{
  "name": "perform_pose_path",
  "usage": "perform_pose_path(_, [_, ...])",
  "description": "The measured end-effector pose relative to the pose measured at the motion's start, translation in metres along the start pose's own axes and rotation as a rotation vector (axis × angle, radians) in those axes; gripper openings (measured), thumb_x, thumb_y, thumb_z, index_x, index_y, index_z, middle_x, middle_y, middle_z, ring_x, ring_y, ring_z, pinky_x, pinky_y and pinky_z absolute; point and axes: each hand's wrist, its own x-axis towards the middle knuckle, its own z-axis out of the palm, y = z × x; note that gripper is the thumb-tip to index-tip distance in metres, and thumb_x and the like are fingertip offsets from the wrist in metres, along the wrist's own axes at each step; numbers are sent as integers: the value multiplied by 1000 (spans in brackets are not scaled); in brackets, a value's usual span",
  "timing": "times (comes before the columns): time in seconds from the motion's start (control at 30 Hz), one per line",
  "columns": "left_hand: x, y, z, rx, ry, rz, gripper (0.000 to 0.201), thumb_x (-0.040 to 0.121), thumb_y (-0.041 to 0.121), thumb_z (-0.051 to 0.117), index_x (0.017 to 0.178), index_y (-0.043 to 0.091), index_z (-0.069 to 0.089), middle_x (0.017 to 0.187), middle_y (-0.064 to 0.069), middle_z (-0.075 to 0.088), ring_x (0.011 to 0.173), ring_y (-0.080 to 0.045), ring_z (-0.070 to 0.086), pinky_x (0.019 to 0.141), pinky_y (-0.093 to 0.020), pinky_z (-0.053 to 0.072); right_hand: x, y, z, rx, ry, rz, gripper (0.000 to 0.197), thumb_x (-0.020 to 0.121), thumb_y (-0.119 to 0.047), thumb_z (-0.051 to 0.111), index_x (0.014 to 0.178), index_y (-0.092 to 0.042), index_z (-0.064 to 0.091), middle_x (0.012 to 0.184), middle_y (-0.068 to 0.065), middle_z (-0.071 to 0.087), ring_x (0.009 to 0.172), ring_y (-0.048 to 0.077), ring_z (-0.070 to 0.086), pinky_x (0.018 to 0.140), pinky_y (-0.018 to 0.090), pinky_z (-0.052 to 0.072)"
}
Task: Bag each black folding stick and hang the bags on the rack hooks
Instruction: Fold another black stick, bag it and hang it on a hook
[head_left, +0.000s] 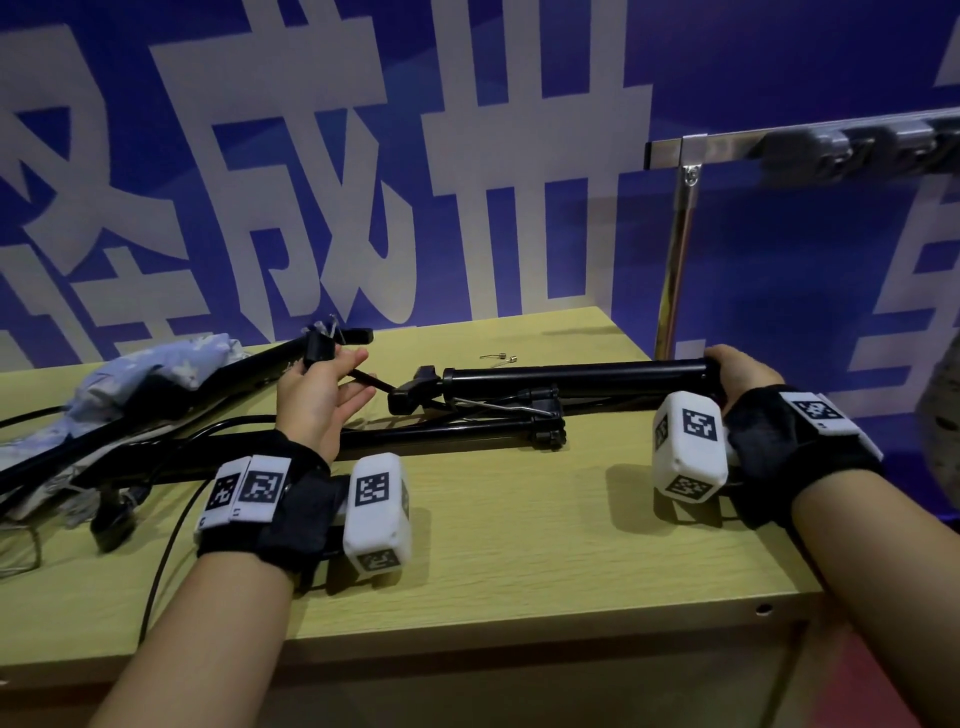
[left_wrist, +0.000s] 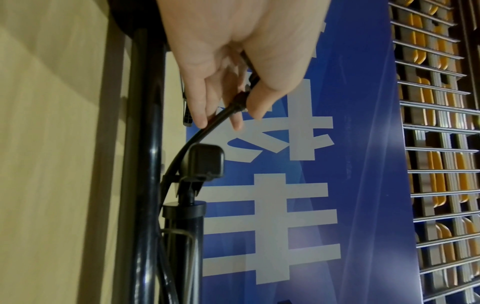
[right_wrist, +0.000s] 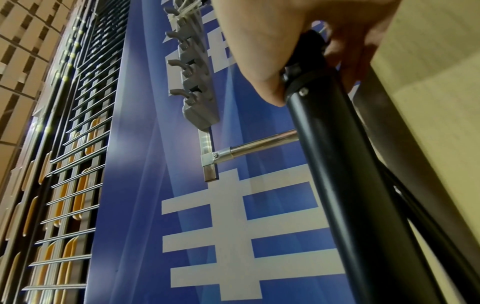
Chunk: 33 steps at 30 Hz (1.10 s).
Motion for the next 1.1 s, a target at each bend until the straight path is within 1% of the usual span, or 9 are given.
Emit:
perform_pose_path(0.2, [0, -1, 2, -197, 12, 17, 25, 93, 5, 52, 118, 5, 51, 123, -12, 61, 111, -29, 61, 95, -39, 50, -5, -5, -1, 214, -68, -57, 15, 87, -11, 45, 73, -15, 48, 107, 8, 48, 69, 16, 52, 49, 27, 45])
perform_pose_path(0.37, [5, 3, -3, -434, 1, 86, 8, 96, 8, 48, 102, 11, 51, 105, -7, 64, 98, -22, 67, 83, -35, 54, -13, -8, 1, 612, -104, -101, 49, 79, 1, 32, 117, -26, 47, 101, 5, 53, 85, 23, 58, 73, 41, 54])
perform_pose_path(0.5, [8, 3, -7, -500, 14, 97, 7, 96, 13, 49, 90, 14, 51, 95, -3, 65, 91, -19, 68, 84, -35, 54, -28, -10, 4, 497, -269, -121, 32, 62, -6, 39, 90, -18, 51, 93, 6, 55, 84, 25, 56, 72, 37, 51])
perform_pose_path(0.57, [10, 3, -11, -508, 37, 96, 6, 96, 14, 49, 91, 14, 52, 93, -1, 65, 90, -17, 67, 85, -34, 54, -33, -10, 8, 364, -300, -101, 11, 73, -16, 44, 80, -18, 51, 87, 4, 55, 85, 23, 55, 68, 35, 48])
perform_pose_path(0.67, [15, 0, -17, -464, 66, 80, 6, 95, 14, 51, 90, 15, 53, 94, 0, 65, 92, -14, 66, 86, -34, 53, -29, -5, 12, 145, -273, -77, 26, 82, -36, 57, 97, -15, 57, 92, 7, 59, 86, 23, 59, 56, 31, 50])
perform_pose_path(0.8, [17, -4, -17, -326, 48, 40, 30, 91, 6, 56, 120, 1, 54, 114, -7, 62, 106, -18, 61, 86, -30, 52, -26, -2, 11, -69, -207, -57, 32, 87, -25, 63, 108, -2, 56, 75, 10, 54, 58, 20, 53, 34, 17, 43])
perform_pose_path(0.93, [8, 3, -9, -146, 122, -6, 22, 91, 1, 50, 113, -1, 54, 92, -11, 59, 84, -15, 59, 102, -36, 45, -27, -4, 11, -158, -140, -96, 39, 89, -20, 59, 119, 5, 56, 68, 10, 50, 52, 19, 48, 35, 16, 40])
perform_pose_path(1.03, [7, 16, -11, -51, 103, -124, 39, 93, 13, 50, 131, 4, 46, 128, -16, 52, 122, -26, 50, 99, -40, 44, -29, -5, 10, -139, -105, -108, 36, 88, -20, 59, 115, 5, 57, 65, 10, 49, 51, 19, 46, 35, 18, 39])
perform_pose_path(1.1, [4, 32, -20, 123, 19, -232, 40, 94, 24, 49, 131, 7, 46, 128, -12, 49, 121, -28, 51, 98, -41, 44, -28, -5, 9, -102, -96, -100, 36, 87, -21, 59, 114, 2, 58, 64, 10, 49, 51, 20, 46, 44, 26, 39])
